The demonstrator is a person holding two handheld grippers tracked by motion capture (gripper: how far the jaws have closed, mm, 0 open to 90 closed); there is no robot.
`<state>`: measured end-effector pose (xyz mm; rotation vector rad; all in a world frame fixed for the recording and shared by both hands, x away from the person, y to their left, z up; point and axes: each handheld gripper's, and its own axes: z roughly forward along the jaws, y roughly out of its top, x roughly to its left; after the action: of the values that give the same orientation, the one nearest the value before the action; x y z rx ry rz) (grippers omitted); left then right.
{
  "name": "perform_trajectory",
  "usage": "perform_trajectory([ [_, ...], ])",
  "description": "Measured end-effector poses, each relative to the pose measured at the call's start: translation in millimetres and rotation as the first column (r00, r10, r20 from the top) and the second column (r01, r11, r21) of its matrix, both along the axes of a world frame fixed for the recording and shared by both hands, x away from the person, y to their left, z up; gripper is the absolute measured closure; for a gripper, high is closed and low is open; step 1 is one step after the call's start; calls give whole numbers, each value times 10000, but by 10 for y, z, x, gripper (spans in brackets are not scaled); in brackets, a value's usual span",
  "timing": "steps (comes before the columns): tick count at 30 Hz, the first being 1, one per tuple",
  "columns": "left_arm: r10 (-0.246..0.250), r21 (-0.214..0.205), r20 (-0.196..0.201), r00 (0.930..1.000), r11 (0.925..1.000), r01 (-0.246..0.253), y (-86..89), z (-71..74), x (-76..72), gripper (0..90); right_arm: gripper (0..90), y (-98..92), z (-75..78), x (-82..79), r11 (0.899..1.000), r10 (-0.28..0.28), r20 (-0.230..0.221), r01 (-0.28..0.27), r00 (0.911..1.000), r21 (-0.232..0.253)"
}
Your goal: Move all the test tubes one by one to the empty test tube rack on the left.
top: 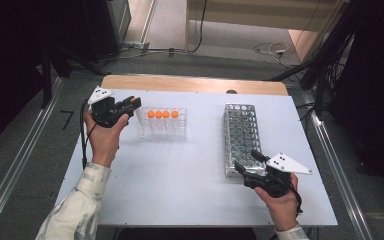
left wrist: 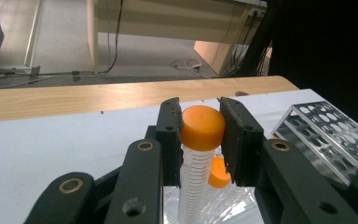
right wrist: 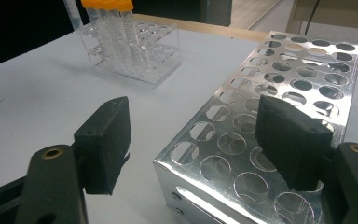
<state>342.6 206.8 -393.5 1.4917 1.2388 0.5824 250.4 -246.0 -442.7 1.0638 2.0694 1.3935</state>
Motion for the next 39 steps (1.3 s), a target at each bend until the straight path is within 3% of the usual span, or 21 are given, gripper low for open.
perform_trajectory([
  [10, -48, -114, -112, 9999, 9999, 47, 13, 15, 29, 706, 255, -15, 0, 8, 10000, -2, 0, 2, 10000, 16],
  [27, 61, -171, 141, 9999, 9998, -58, -9, 71, 64, 706, 255, -12, -5, 9, 10000, -16, -35, 16, 10000, 13],
  [39, 111, 52, 291, 9995, 9999, -113, -36, 49, 94, 706, 255, -22, -5, 12, 10000, -26, -39, 26, 10000, 34],
])
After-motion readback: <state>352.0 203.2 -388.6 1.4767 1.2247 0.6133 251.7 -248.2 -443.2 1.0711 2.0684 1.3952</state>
